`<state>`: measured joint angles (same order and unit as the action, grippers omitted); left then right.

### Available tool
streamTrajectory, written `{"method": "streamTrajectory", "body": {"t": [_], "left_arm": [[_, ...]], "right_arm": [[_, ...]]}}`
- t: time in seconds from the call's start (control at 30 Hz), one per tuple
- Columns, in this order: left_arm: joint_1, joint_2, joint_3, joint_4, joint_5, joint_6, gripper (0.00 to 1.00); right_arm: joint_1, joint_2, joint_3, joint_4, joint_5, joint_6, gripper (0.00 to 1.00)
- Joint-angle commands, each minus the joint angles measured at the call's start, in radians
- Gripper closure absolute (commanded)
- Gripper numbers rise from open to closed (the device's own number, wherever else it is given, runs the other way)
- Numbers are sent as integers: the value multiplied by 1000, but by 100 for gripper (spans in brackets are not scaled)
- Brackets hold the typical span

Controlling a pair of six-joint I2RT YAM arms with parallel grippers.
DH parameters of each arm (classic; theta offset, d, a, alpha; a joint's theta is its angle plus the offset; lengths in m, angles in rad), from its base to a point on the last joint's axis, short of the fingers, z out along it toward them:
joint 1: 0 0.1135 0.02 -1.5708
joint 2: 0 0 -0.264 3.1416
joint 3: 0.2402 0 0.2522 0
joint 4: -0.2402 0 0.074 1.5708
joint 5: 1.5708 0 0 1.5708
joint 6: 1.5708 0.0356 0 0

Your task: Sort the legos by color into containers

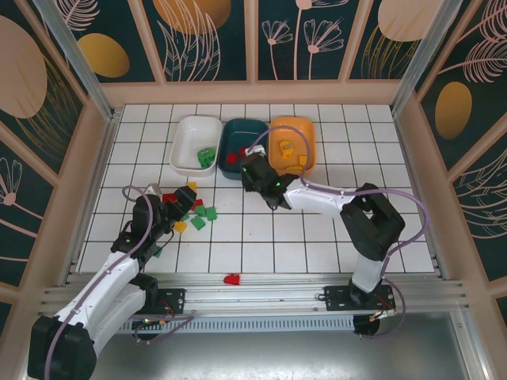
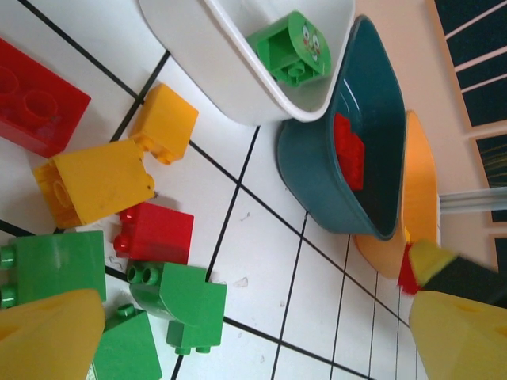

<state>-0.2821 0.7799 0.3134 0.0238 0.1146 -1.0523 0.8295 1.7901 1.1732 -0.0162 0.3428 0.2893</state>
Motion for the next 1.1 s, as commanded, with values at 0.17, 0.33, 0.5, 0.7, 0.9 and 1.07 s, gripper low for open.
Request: {"method": "streamTrajectory", "body": {"t": [0.17, 0.33, 0.5, 0.7, 0.9, 1.07], "left_arm": [[-47, 81, 3, 72, 67, 19, 3], [-112, 134, 34, 72, 26, 40, 3], [-121, 148, 30, 56, -7, 40, 3], [-122, 106, 56, -34, -95, 59, 5], [-121, 87, 117, -122, -180, 91, 7], [-121, 114, 177, -203, -257, 127, 10]], "right_arm": [[-113, 172, 198, 84, -56, -64, 83], [-134, 307, 360, 21, -82, -94, 83], [-136, 401, 476, -42, -90, -117, 70], [-134, 399, 499, -63, -85, -121, 47], [-113, 321, 453, -43, -49, -133, 40], [-75, 190, 323, 13, -25, -118, 40]]}}
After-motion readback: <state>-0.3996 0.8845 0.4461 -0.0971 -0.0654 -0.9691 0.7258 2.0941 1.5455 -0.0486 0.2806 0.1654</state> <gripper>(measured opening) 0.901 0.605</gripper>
